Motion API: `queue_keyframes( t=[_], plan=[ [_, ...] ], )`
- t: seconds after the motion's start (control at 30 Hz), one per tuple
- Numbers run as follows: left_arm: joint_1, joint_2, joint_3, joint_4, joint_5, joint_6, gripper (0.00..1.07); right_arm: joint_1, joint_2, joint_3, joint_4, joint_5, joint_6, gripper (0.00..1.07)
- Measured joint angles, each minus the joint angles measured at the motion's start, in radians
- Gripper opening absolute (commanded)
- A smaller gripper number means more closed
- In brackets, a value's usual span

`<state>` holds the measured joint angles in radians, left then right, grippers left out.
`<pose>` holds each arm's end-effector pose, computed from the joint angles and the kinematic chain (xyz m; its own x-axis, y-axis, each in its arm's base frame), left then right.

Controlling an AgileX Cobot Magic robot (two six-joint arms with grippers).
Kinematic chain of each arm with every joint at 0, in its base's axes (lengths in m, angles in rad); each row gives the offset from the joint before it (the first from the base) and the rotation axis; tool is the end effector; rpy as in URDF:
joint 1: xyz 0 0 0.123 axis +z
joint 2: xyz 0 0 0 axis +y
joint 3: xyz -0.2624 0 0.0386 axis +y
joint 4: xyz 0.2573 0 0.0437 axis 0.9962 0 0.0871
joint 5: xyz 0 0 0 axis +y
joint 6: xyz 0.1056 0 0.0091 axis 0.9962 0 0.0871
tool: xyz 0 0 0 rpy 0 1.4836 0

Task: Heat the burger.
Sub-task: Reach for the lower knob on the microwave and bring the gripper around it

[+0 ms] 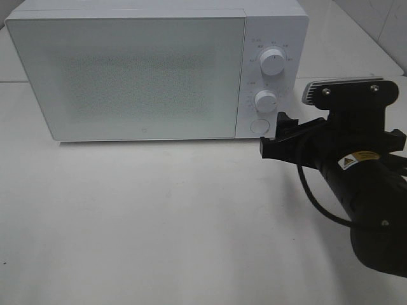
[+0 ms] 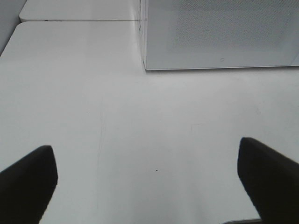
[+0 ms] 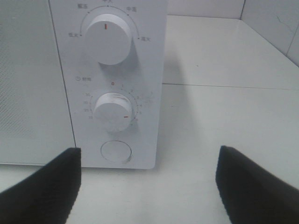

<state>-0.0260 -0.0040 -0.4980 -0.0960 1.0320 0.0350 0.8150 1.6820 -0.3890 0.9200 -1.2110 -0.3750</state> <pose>0.0372 -0.0097 0.2775 -0.4279 -0.0032 -0.9038 0.0942 0.9944 -0.0481 0.2286 0.1275 0.1305 -0.1289 -0.0802 -0.9884 0.0233 0.9962 -0.0839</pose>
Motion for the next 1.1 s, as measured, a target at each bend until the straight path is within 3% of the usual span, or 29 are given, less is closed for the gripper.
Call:
queue_keyframes(
  t=[0.5, 0.87, 1.1],
  plan=[
    [0.0, 0.0, 0.0, 0.0, 0.0, 0.0, 1.0, 0.011, 0.048, -0.066, 0.004, -0.003, 0.051, 0.76],
    [0.0, 0.0, 0.0, 0.0, 0.0, 0.0, 1.0, 0.01, 0.176, -0.159, -0.018, -0.003, 0.056, 0.76],
    [0.0, 0.0, 0.0, 0.0, 0.0, 0.0, 1.0, -0.054, 0.245, -0.243, -0.086, -0.002, 0.056, 0.76]
  ],
)
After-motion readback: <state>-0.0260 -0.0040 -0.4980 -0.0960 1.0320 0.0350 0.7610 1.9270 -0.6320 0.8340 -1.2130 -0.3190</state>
